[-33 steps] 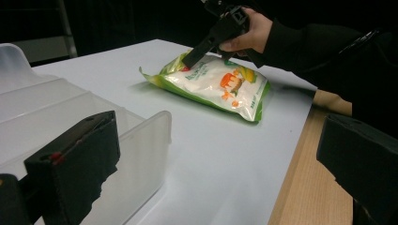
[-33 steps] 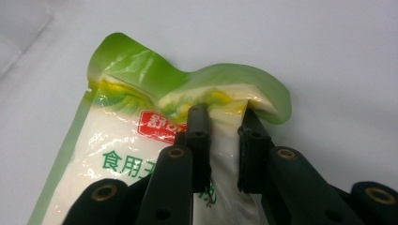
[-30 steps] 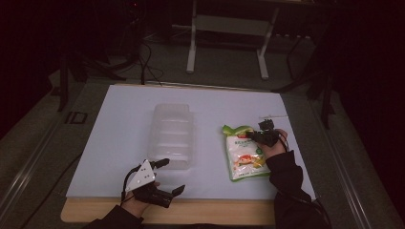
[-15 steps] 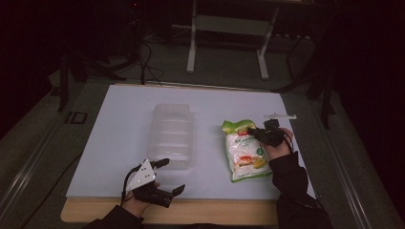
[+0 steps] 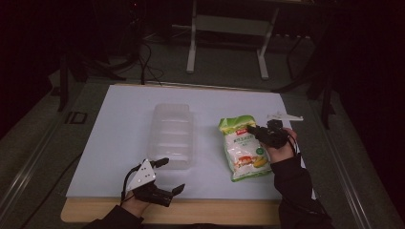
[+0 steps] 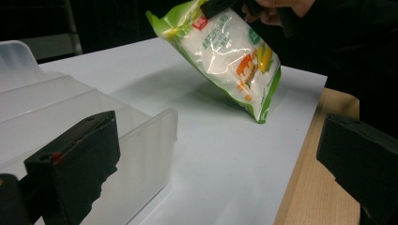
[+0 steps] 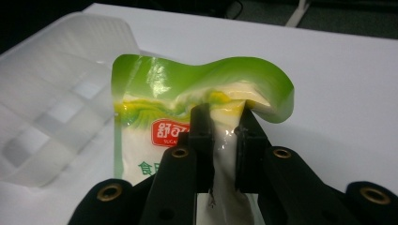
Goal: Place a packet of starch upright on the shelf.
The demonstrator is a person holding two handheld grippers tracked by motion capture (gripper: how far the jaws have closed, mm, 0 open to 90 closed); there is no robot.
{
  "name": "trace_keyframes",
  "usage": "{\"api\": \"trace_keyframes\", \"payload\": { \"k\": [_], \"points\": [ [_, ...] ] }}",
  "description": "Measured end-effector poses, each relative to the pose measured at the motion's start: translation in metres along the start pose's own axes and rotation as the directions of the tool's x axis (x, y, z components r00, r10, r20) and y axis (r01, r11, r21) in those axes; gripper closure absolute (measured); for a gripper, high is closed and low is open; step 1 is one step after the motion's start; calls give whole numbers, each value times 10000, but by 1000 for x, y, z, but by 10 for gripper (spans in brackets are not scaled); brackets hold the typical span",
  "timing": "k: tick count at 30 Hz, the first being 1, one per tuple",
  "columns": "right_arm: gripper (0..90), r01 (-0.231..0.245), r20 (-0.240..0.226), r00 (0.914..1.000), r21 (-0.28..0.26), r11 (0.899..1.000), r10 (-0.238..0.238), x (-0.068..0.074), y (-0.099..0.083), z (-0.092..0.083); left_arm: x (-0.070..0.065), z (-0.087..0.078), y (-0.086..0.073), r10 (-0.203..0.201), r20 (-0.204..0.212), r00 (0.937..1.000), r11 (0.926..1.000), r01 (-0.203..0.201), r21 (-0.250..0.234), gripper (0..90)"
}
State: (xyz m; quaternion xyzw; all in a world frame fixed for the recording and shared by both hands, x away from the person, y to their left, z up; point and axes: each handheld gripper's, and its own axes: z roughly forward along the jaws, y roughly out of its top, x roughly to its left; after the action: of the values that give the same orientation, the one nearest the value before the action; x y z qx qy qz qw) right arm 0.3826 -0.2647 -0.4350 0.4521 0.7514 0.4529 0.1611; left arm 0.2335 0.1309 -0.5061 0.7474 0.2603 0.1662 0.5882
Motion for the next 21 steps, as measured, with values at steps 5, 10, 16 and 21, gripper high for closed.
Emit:
{"api": "trace_keyframes", "payload": {
  "k": [5, 10, 16, 21],
  "points": [
    [811, 181, -21, 9998, -389, 9991, -182, 8, 6, -12, -2, 0, 3, 1, -5, 10000, 9999, -1, -114, 2],
    [816, 325, -53, 9994, -650, 9974, -329, 13, 11, -24, -2, 0, 9, -531, 205, 9984, 9985, 534, -147, 3],
    [817, 341, -239, 9990, -1142, 9929, -371, 20, 17, -42, -4, 3, 22, -857, 385, 9956, 9961, 849, 230, 2],
    [817, 348, -539, 9976, -1605, 9864, -439, 29, 22, -60, -7, 6, 34, -1003, 405, 9941, 9937, 980, 542, 2]
  ]
}}
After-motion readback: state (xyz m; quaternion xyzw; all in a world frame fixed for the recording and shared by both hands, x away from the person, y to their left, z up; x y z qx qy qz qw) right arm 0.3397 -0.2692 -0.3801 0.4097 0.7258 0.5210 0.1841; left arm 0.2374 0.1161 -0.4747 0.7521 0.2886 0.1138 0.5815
